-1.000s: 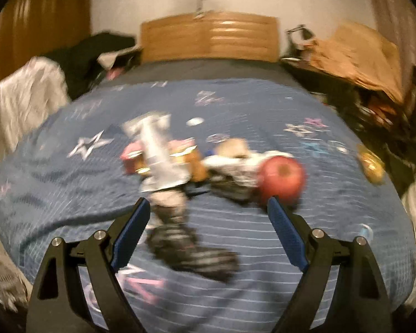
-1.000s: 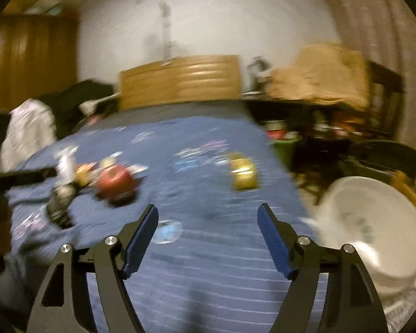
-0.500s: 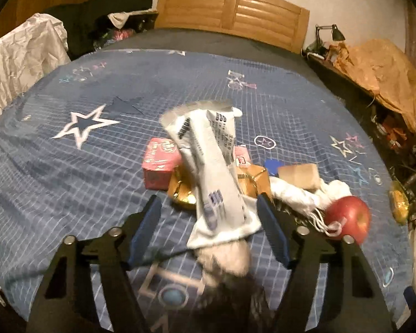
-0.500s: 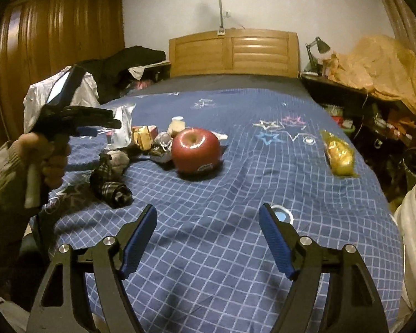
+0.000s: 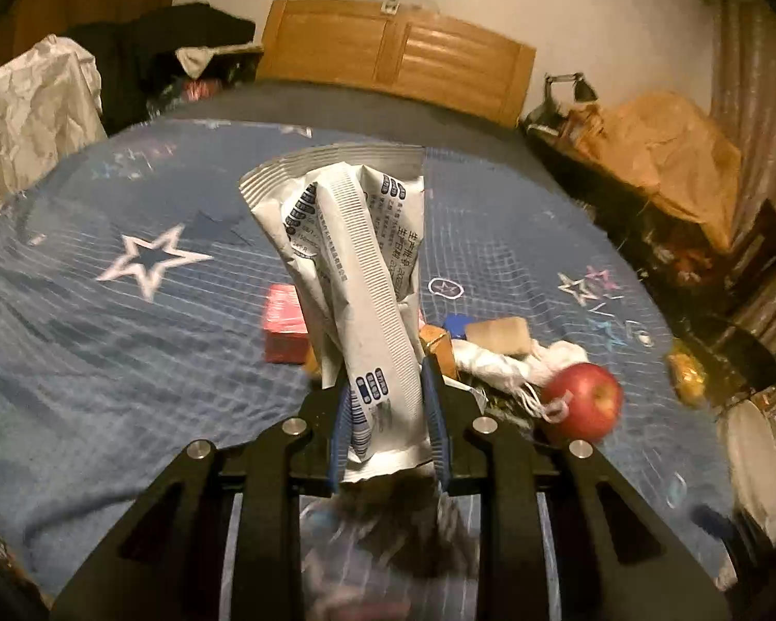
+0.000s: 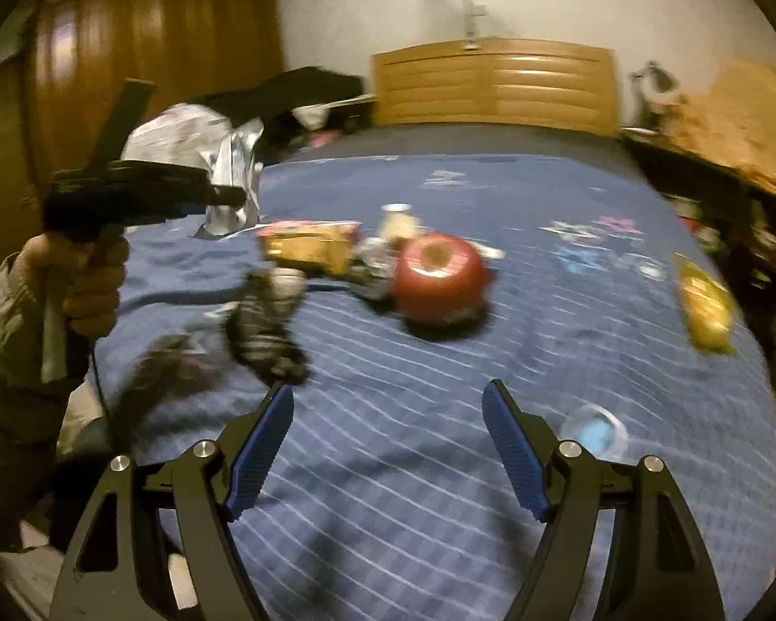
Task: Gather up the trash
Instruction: 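Grasp the white snack wrapper with the left tool while the right tool grasps the plaid cloth, then lift the wrapper with the left tool while the right tool lifts the plaid cloth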
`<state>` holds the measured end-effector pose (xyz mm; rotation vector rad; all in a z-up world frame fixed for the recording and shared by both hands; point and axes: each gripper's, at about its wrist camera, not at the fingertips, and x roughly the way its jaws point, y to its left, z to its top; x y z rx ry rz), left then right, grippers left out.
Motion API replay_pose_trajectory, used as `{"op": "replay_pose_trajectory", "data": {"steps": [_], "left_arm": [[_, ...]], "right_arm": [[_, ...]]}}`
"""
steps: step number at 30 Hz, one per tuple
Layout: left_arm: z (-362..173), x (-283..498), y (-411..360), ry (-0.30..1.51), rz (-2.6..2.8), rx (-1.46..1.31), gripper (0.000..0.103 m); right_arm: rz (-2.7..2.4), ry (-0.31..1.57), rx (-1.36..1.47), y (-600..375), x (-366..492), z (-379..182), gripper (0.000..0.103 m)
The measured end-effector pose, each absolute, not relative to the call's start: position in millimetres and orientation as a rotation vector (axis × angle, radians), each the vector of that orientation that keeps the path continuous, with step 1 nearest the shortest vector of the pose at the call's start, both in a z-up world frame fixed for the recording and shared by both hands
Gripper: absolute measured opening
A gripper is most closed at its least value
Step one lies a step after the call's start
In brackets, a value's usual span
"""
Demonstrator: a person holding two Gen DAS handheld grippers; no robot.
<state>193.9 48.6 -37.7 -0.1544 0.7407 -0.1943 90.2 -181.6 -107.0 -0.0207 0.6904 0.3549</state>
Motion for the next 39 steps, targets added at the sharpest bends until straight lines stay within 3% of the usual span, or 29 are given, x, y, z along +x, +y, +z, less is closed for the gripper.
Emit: {"op": "replay_pose_trajectory", "data": {"steps": [8, 11, 12, 13, 14, 16, 18, 27, 34, 36, 39], "left_arm": [[-34.3, 138.2, 104.9, 0.778, -0.134, -0.183, 0.024], [-40.1, 128.1, 120.3, 0.792, -0.111, -0.209, 0.024], [-41.8, 125.3, 123.3, 0.796, -0.110, -0.217, 0.024], [-43.4, 123.5, 125.0, 0.804, -0.111, -0.223, 0.024], [-45.3, 122.8, 126.4, 0.809, -0.117, -0.223, 0.024], [-47.3, 119.1, 123.0, 0.820, -0.135, -0.213, 0.024], [-50.6, 116.2, 114.8, 0.836, -0.170, -0.203, 0.024], [-68.7, 106.4, 37.6, 0.947, -0.405, -0.085, 0.025], [-109.0, 116.6, -23.7, 1.084, -0.514, 0.004, 0.025], [-129.0, 124.0, -33.1, 1.114, -0.501, 0.024, 0.030], [-133.8, 126.6, -30.2, 1.104, -0.490, -0.006, 0.033]], "right_arm": [[0.656, 0.756, -0.195, -110.0, 147.4, -112.2, 0.075], [0.727, 0.830, -0.250, -80.5, 171.6, -130.2, 0.069], [0.735, 0.852, -0.259, -73.6, 176.2, -137.0, 0.062], [0.743, 0.879, -0.273, -66.5, 179.5, -144.7, 0.041], [0.723, 0.909, -0.313, -59.2, 183.4, -154.0, 0.030], [0.713, 0.904, -0.330, -54.9, 180.1, -160.5, 0.017], [0.689, 0.876, -0.289, -63.8, 167.8, -149.4, 0.013], [0.229, 0.750, -0.015, -203.8, 76.3, -84.1, 0.010], [0.067, 0.789, 0.100, -253.4, 37.5, -112.9, 0.010], [0.076, 0.824, 0.110, -249.3, 40.4, -132.0, 0.010], [0.093, 0.814, 0.132, -251.2, 38.8, -141.8, 0.018]]}}
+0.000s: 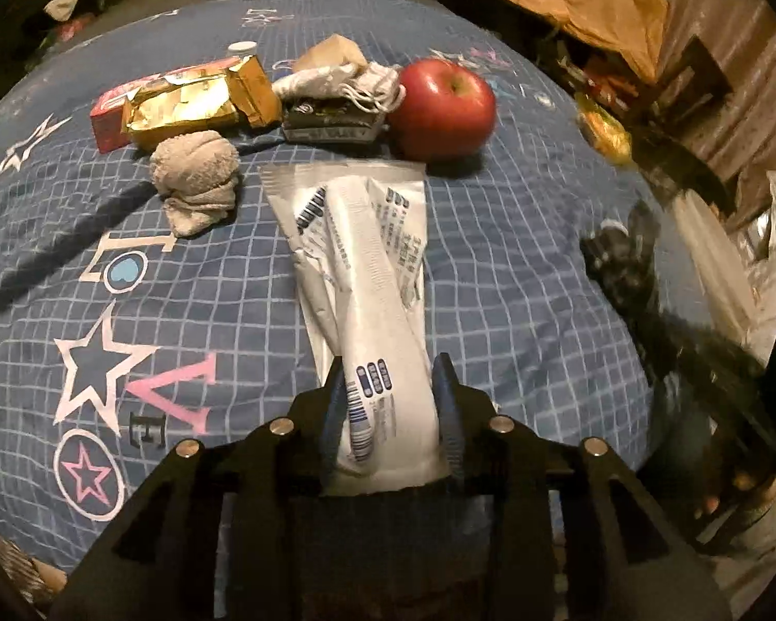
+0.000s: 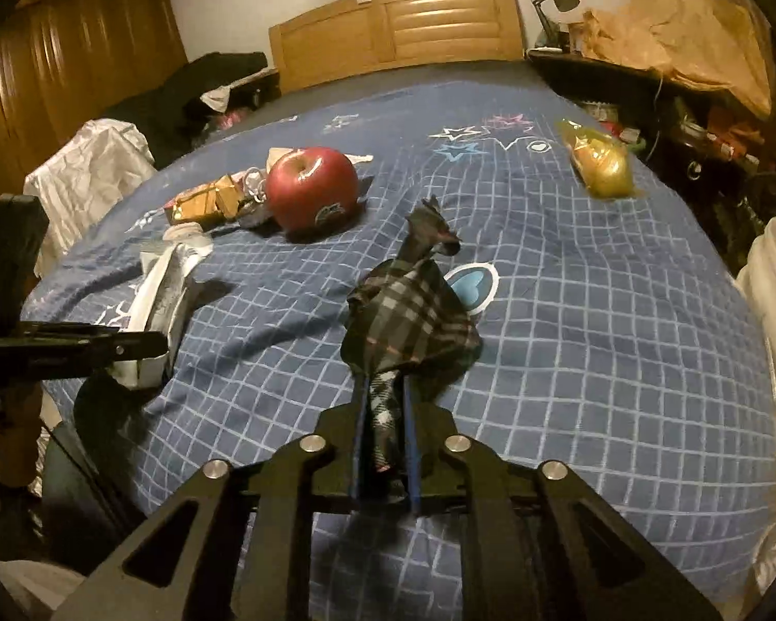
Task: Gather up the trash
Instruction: 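Lift the wrapper with the left tool while the right tool lifts the plaid cloth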
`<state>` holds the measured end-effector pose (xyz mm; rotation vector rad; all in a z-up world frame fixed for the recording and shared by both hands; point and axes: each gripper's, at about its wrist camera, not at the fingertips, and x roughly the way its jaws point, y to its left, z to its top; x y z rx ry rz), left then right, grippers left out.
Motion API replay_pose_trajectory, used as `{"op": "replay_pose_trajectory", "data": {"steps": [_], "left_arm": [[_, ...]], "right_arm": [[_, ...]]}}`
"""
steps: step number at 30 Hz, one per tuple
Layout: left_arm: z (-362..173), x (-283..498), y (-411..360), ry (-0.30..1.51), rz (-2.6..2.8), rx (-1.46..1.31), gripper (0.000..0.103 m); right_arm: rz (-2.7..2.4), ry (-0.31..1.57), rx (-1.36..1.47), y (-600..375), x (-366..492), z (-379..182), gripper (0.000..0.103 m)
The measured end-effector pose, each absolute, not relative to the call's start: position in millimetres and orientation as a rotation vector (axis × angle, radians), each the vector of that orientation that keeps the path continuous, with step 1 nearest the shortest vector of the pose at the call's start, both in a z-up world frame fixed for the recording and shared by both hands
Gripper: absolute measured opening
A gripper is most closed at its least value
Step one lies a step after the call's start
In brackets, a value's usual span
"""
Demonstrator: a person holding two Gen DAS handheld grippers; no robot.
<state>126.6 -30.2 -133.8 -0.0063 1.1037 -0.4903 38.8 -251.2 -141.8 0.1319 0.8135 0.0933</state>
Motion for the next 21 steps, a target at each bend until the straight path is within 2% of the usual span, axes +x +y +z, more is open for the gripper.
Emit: {"op": "replay_pose_trajectory", "data": {"steps": [2, 4, 5, 7, 9, 11, 17, 19, 20, 21], "left_arm": [[-128.4, 125.1, -25.3, 1.089, -0.493, -0.039, 0.039], [-124.0, 121.2, -18.5, 1.069, -0.481, -0.048, 0.048], [-121.6, 120.0, -17.6, 1.060, -0.473, -0.048, 0.053], [-118.1, 116.3, -13.2, 1.042, -0.467, -0.067, 0.055], [-113.8, 116.1, -12.8, 1.031, -0.467, -0.084, 0.056], [-111.7, 116.3, -15.1, 1.011, -0.460, -0.081, 0.065], [-120.4, 123.4, -32.2, 1.012, -0.426, -0.046, 0.066], [-127.4, 125.7, -37.8, 1.016, -0.389, -0.010, 0.063], [-132.0, 127.2, -39.0, 1.024, -0.377, -0.004, 0.056], [-135.0, 127.7, -39.4, 1.028, -0.368, -0.005, 0.047]], "right_arm": [[0.104, 0.794, 0.142, -252.7, 35.2, -138.9, 0.024], [0.097, 0.764, 0.140, -249.4, 33.1, -136.1, 0.046], [0.090, 0.744, 0.141, -249.2, 31.4, -133.8, 0.050], [0.074, 0.717, 0.149, -251.2, 28.7, -128.7, 0.058], [0.069, 0.715, 0.153, -254.0, 31.8, -126.8, 0.059], [0.070, 0.722, 0.156, -252.6, 36.5, -127.4, 0.060], [0.052, 0.785, 0.172, -244.7, 59.3, -145.8, 0.061], [0.056, 0.808, 0.189, -244.0, 63.7, -154.0, 0.040], [0.053, 0.812, 0.186, -243.0, 64.5, -156.5, 0.039], [0.056, 0.806, 0.189, -242.7, 64.1, -157.5, 0.032]]}}
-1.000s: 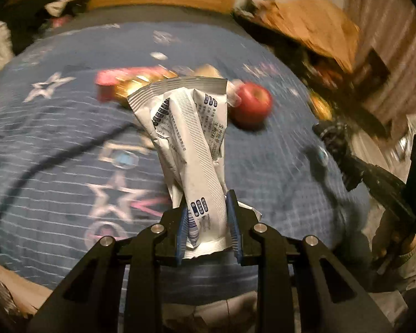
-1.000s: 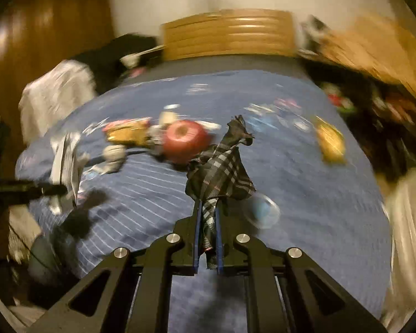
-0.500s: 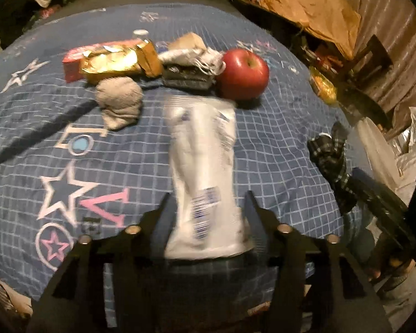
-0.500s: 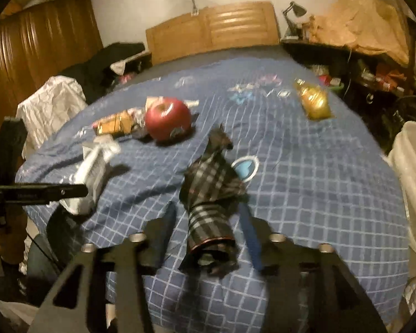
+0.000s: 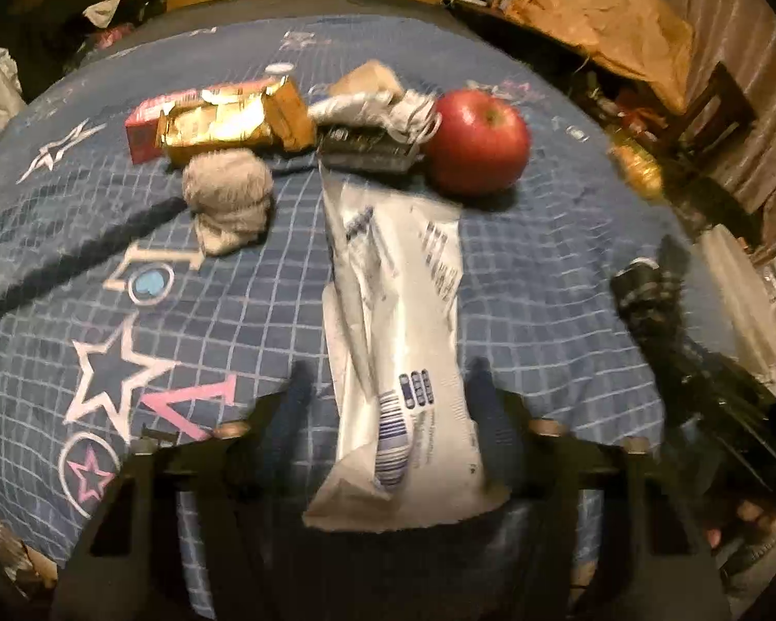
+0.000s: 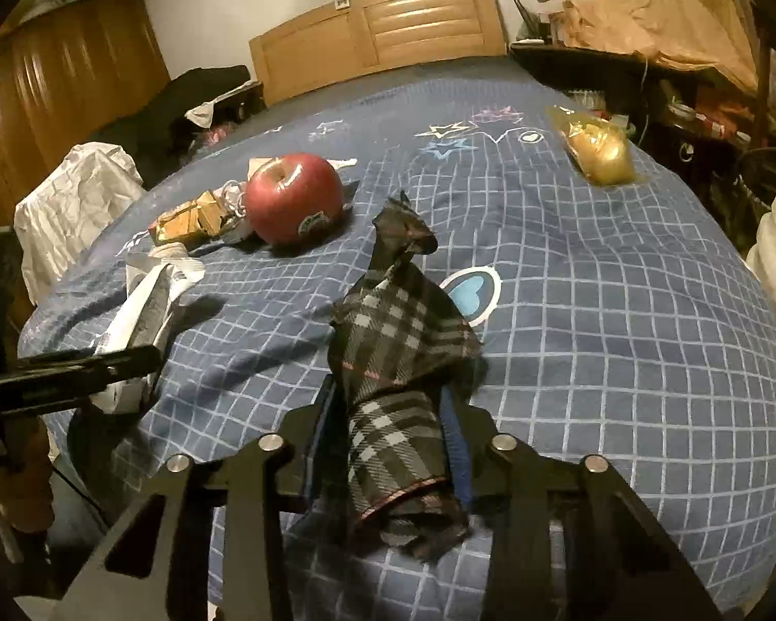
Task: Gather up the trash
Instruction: 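Lift the wrapper with the left tool while the right tool lifts the plaid cloth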
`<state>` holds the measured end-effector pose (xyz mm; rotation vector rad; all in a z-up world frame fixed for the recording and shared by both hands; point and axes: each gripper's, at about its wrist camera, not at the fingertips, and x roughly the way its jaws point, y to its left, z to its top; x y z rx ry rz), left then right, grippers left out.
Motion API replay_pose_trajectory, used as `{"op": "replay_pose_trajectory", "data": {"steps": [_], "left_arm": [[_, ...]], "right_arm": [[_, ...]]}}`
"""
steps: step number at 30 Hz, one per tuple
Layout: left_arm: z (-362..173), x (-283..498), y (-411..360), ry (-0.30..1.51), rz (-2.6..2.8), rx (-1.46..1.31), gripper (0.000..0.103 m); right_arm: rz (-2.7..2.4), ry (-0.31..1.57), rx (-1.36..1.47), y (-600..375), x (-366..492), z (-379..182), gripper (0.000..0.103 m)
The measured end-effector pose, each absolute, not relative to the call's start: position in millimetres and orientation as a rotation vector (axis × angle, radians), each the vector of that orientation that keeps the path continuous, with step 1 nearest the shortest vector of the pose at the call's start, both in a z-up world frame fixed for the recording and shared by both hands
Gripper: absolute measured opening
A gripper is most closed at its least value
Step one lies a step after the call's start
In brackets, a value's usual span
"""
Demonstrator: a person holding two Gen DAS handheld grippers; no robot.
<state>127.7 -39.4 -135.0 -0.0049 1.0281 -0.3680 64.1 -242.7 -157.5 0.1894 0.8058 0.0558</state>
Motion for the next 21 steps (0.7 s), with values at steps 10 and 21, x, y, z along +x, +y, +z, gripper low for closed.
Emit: {"op": "replay_pose_trajectory", "data": {"steps": [10, 21], "left_arm": [[-106.5, 111.2, -45.4, 0.920, -0.288, 0.014, 0.041], [-89.8, 89.6, -56.6, 0.841, -0.214, 0.087, 0.041]], "right_arm": [[0.049, 0.740, 0.192, -232.4, 46.5, -142.7, 0.020], [0.062, 0.661, 0.098, -207.1, 13.1, -118.2, 0.020]]}}
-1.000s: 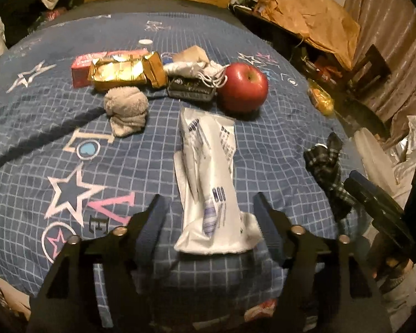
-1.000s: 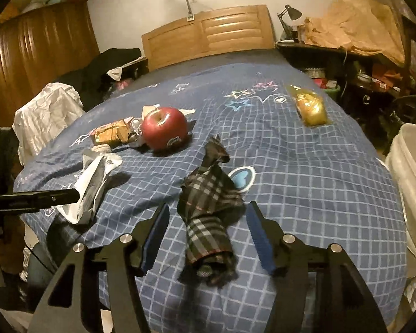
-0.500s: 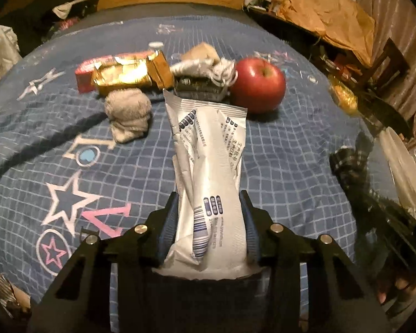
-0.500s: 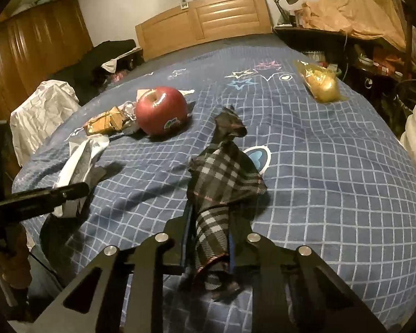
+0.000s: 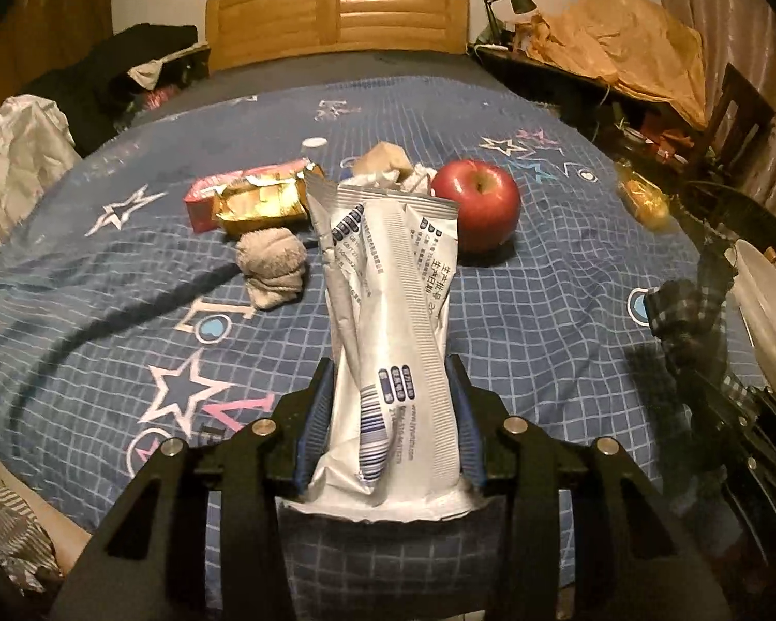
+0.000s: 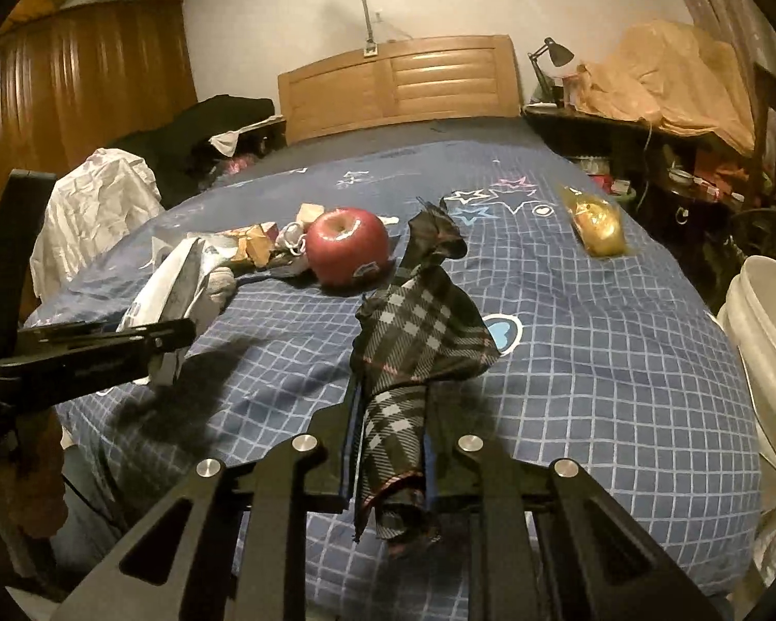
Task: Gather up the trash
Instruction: 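Lift the wrapper with the left tool while the right tool lifts the plaid cloth, then carry the wrapper and plaid cloth with both tools over the white bucket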
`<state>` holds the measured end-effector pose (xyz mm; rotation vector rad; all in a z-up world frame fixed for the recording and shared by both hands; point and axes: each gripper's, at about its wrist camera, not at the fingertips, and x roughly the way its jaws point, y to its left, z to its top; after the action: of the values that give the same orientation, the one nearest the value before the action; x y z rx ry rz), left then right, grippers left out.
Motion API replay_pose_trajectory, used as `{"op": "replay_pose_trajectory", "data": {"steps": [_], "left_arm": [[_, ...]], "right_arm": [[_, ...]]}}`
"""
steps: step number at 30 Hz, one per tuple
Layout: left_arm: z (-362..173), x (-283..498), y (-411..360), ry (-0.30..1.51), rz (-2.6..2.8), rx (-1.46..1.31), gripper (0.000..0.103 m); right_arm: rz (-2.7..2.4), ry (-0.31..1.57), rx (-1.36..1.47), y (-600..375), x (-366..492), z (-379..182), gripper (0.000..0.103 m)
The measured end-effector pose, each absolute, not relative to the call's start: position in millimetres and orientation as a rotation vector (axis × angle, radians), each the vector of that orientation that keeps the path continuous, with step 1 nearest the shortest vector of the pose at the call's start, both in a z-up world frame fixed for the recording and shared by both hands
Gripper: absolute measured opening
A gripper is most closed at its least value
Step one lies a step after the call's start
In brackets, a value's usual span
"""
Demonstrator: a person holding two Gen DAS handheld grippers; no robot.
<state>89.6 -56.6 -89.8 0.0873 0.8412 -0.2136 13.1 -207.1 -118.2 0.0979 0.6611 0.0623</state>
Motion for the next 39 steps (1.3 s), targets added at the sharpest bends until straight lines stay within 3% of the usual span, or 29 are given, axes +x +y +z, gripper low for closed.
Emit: {"op": "replay_pose_trajectory", "data": {"steps": [21, 39], "left_arm": [[-55.1, 82.9, -83.1, 0.707, -0.187, 0.165, 0.041], [-4.3, 81.4, -238.6, 0.544, -0.436, 0.265, 0.041]], "right_arm": [[0.009, 0.575, 0.098, -229.0, -5.1, -85.8, 0.020], [-0.293, 0.415, 0.087, -372.3, -55.2, -6.1, 0.020]]}}
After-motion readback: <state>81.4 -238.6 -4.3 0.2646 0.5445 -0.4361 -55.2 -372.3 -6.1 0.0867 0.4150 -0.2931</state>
